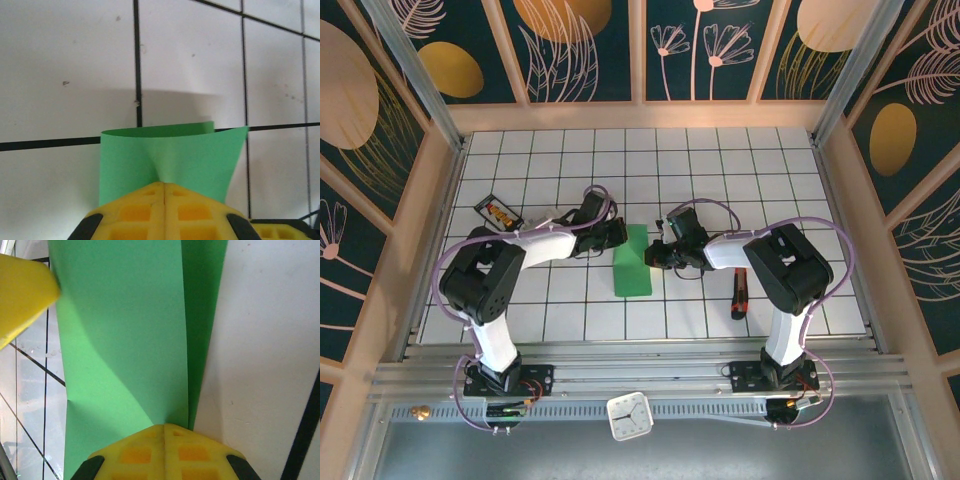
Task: Fold a paper plane with a square sheet of paper (pick it up from the middle)
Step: First fold the square sheet of paper in half at the center of the table.
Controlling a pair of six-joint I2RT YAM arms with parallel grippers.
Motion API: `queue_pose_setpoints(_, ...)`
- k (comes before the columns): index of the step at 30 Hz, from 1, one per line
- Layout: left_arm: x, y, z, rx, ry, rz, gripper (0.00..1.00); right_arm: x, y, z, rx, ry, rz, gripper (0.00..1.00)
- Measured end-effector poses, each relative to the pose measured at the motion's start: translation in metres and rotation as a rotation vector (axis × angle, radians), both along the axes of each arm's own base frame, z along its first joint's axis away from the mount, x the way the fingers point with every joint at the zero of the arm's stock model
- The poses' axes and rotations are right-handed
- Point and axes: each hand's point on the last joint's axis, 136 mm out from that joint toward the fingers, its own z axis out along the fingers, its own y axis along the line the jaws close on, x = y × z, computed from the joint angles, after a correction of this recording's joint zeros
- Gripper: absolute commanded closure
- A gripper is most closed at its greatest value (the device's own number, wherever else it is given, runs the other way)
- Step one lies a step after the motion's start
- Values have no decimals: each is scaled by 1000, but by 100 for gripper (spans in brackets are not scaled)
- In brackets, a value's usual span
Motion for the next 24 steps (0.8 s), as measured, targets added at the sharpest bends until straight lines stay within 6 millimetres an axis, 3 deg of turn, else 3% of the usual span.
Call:
queue_pose_setpoints(9,-2,14,-28,25,42,19,96,0,0,0,0,0,0,100)
queue_pose_setpoints(18,1,10,-27,-24,10,3,85,0,0,0,-2,-1,-2,100)
queue_pose_setpoints(24,-6,7,-14,-62,8,-9,77,0,0,0,-2,-2,-2,100)
